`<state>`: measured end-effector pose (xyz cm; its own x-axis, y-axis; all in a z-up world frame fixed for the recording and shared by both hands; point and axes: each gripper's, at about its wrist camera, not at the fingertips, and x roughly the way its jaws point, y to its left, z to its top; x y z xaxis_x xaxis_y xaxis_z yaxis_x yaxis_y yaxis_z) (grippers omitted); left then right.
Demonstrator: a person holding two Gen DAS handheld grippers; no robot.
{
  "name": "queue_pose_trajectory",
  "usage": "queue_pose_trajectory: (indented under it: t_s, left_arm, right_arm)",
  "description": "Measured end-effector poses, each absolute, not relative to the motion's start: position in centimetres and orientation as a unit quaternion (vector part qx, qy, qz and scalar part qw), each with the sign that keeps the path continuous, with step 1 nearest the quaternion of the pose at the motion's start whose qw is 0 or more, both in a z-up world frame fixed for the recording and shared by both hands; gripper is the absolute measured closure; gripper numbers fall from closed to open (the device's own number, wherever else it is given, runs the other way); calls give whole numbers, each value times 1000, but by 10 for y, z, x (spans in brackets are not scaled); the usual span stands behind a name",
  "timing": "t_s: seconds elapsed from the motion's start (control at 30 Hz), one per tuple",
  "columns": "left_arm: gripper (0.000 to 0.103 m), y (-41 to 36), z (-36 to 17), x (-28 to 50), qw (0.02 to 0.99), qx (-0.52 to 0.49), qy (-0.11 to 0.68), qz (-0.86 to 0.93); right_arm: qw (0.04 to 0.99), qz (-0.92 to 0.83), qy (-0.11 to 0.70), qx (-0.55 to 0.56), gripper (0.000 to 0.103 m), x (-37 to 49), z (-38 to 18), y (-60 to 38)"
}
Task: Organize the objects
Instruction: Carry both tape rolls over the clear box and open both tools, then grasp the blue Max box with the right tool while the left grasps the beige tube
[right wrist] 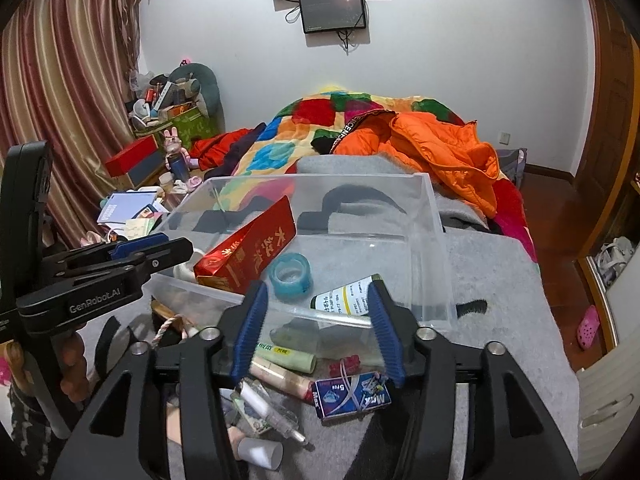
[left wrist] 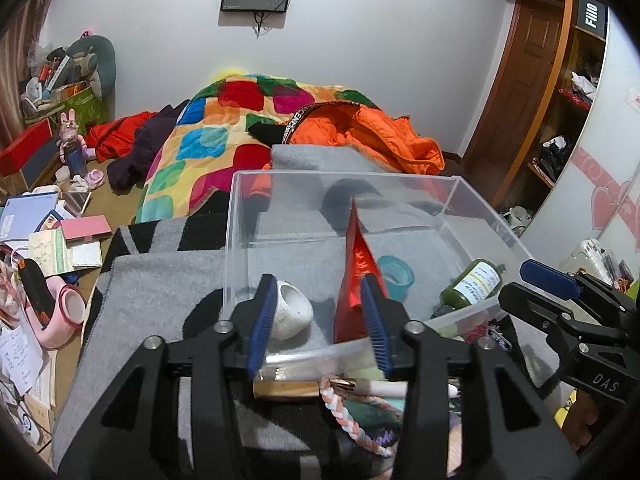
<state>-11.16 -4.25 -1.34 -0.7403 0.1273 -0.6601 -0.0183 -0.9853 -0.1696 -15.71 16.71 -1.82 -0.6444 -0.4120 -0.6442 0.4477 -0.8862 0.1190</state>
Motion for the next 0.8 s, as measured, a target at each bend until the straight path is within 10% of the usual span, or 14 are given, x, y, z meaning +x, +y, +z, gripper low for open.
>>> queue_pose_trajectory:
  t_s: [0.4, 0.8]
  left_arm:
    - [18, -43, -2, -69, 17, -337, -59, 940]
    - [15, -27, -52, -43, 56, -412, -73, 907]
  right_arm:
    - [214, -920, 19, 328, 25, -138, -4, 193]
    - [179, -903, 32, 389, 24, -136, -42, 212]
